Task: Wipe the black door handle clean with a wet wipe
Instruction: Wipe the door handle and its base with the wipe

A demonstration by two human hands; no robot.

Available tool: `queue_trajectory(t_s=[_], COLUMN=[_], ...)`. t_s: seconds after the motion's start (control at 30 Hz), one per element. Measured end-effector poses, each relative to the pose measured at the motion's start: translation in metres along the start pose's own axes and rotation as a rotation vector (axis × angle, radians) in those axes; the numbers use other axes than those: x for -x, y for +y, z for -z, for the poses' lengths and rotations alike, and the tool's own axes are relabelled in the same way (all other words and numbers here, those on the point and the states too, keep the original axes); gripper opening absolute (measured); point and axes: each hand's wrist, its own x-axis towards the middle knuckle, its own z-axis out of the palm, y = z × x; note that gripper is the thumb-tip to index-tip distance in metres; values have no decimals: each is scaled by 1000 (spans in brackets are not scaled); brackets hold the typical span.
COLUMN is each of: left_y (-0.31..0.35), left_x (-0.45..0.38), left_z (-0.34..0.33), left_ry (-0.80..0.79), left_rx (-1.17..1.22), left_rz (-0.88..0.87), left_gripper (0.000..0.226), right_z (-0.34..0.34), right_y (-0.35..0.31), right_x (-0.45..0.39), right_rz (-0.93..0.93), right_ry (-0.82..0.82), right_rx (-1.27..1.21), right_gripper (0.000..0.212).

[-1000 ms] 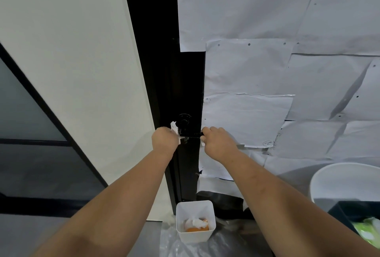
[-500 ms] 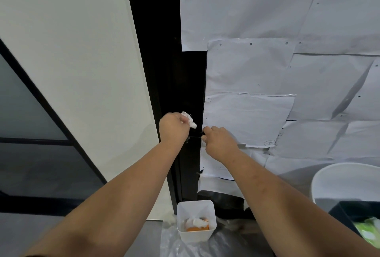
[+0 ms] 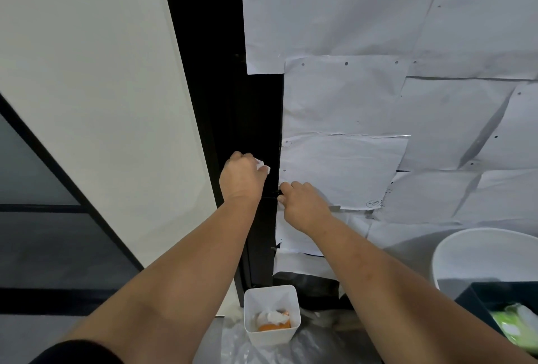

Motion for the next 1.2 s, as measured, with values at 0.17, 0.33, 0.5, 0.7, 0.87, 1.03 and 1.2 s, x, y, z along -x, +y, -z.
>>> queue_trajectory(t_s=[0.17,0.33,0.5,0.7,0.87,1.03,1.2], left_y=[6,-1,-23,-29,-10,-5,-1], left_x=[-6,-9,0,22,16,-2,-6], left_z=[11,22,10,0,5,4,0], left_ry=[-54,-125,-259,-47,-20,-147,-92], left_rx=[-89,-83,189,462,374,66,-37], left_rz=[29,77,287,323,88,-51,-93], left_gripper=[25,27,34,38,18,28,21], right_z=[2,4,4,1,1,0,0], right_y=[0,-1,-2,-1,-2,-1,0], right_x=[0,0,0,-1,0,0,-1], right_rz=[-8,-13,-24,-24,-20,-21,-10], right_ry=[-11,-25,-41,-33,-13,-7,-8], right_rx=[6,17,4,-6,5,-4,8], right_gripper=[22,23,21,18,23,22,21])
